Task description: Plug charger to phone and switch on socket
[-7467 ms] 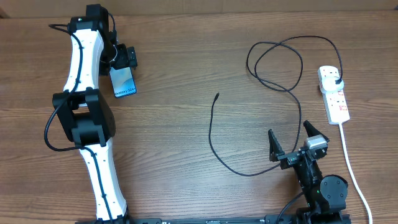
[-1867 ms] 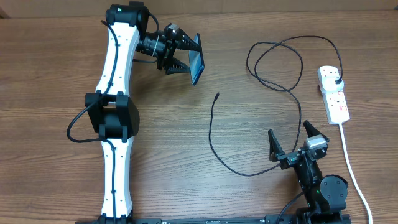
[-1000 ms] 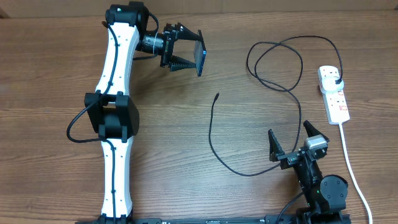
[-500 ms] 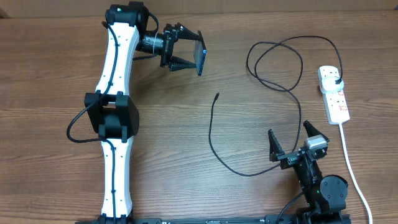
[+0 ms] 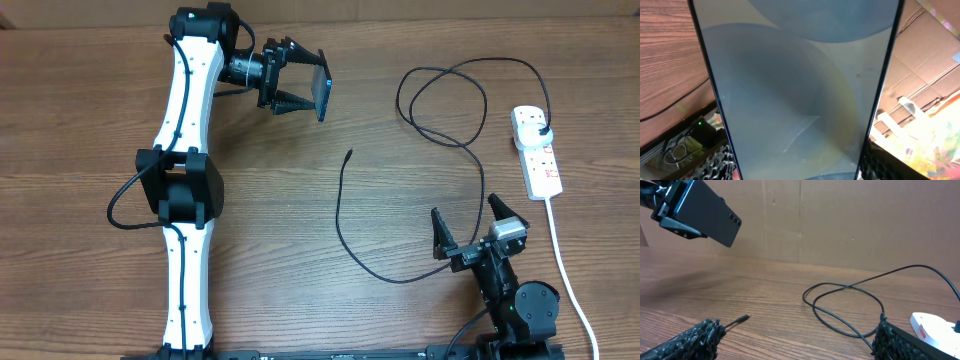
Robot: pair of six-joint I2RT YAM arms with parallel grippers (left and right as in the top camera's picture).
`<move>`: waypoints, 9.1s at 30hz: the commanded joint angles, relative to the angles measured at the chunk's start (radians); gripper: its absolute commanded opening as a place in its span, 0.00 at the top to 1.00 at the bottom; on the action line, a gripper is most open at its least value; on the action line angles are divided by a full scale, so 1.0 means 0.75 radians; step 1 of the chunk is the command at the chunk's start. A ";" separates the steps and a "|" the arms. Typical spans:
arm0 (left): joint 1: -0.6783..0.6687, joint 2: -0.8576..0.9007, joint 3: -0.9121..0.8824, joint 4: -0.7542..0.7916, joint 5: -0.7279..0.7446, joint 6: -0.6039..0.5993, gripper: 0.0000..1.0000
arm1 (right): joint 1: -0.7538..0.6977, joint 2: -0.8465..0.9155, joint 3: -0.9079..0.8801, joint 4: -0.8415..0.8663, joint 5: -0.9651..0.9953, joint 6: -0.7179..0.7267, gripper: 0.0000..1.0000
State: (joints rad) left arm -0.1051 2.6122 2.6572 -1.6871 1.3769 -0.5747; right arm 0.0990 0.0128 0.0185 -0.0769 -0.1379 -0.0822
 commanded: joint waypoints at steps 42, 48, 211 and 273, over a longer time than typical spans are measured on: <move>-0.062 0.010 0.039 -0.004 0.124 0.018 0.96 | 0.006 -0.013 -0.014 0.010 0.007 0.263 0.00; -0.061 0.010 0.039 -0.004 0.096 0.017 0.96 | 0.006 -0.013 0.011 -0.026 -0.013 0.394 0.00; 0.002 0.010 0.039 0.110 -0.701 0.390 0.43 | 0.174 1.965 1.049 0.241 -0.411 1.196 0.96; -0.098 -1.438 -2.039 2.201 -0.543 -1.073 0.21 | 0.470 1.705 1.049 0.536 0.096 2.245 0.96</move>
State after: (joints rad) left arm -0.1707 1.5555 1.1290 -0.0517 0.9291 -1.3811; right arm 0.4320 1.3174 0.7795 0.2901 -0.0216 1.5936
